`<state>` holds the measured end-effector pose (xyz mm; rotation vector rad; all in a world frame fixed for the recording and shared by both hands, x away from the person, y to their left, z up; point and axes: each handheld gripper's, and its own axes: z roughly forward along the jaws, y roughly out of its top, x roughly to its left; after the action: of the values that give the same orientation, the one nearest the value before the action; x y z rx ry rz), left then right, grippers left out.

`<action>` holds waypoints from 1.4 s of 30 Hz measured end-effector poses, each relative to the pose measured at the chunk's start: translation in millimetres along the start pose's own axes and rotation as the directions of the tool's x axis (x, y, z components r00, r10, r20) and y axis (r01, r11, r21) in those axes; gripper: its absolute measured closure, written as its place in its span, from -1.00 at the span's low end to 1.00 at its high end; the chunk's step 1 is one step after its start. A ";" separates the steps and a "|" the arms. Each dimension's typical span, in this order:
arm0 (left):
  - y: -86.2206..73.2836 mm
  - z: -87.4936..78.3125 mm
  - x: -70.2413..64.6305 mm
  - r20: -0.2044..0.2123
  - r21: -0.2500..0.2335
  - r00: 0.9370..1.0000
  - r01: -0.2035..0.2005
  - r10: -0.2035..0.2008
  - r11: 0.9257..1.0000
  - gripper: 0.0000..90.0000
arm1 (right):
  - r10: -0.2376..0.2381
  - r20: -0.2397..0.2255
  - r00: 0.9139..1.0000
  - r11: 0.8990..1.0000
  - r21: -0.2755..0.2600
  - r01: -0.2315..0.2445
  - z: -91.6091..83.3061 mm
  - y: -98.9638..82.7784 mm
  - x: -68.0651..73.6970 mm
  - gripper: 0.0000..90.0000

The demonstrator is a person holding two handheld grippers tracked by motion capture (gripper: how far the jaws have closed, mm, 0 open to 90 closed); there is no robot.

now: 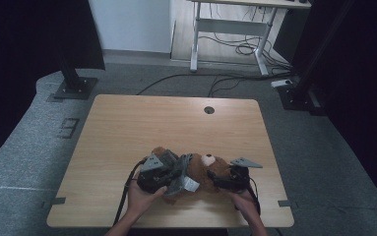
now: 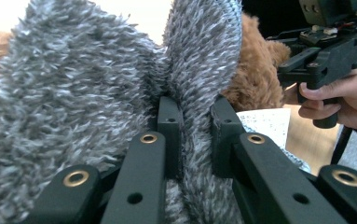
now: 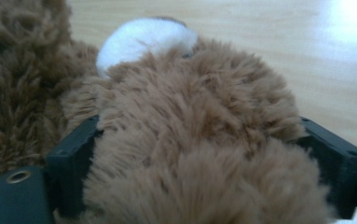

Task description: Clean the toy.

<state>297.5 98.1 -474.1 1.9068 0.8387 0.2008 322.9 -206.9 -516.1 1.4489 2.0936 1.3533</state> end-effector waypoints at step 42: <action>41.0 45.4 40.1 -0.079 -0.083 0.995 0.049 -0.056 0.995 0.71 | -0.073 0.247 0.966 0.966 -0.225 0.131 37.7 3.9 -3.0 0.04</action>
<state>368.2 79.5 -470.0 1.8084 0.9207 0.2784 351.2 -188.7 -533.9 1.3111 1.7629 1.2731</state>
